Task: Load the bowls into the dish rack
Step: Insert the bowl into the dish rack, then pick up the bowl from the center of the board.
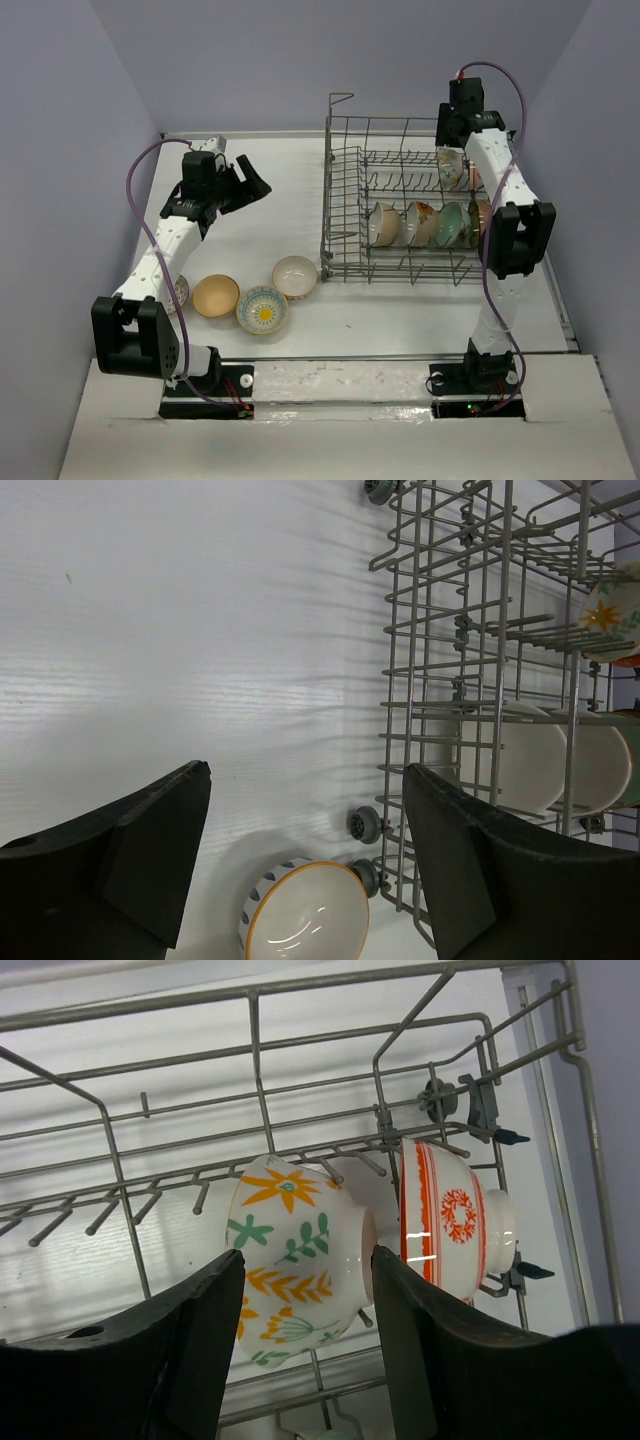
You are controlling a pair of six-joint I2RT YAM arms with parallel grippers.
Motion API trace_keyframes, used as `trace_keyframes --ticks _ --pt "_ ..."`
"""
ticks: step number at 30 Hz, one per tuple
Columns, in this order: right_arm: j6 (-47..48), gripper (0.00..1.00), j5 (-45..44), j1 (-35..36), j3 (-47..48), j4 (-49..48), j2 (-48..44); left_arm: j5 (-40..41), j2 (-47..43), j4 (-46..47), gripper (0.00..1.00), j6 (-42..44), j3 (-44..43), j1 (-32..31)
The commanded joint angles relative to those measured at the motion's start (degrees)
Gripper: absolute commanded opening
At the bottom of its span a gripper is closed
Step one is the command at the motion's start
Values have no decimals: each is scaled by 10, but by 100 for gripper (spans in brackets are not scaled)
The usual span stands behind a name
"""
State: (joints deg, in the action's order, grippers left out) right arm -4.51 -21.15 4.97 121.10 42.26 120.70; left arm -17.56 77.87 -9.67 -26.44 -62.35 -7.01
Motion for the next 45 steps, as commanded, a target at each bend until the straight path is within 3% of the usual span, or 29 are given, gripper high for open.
trace_keyframes --ticks 1,13,16,28,37,45 --pt "6 61 22 12 44 0 -65 -1 -7 12 86 2 3 3" --pt "-25 64 51 53 58 34 -104 14 -7 11 86 -2 6 3" --pt "-63 65 77 73 23 23 -159 34 -8 3 86 -10 11 1" --pt "-129 66 159 173 -308 -116 -366 115 -46 -95 84 14 56 -20" --pt "-145 66 178 198 -366 -140 -448 194 -54 -137 78 -5 87 -99" --pt "-142 67 182 203 -379 -142 -460 209 -27 -149 73 -12 100 -141"
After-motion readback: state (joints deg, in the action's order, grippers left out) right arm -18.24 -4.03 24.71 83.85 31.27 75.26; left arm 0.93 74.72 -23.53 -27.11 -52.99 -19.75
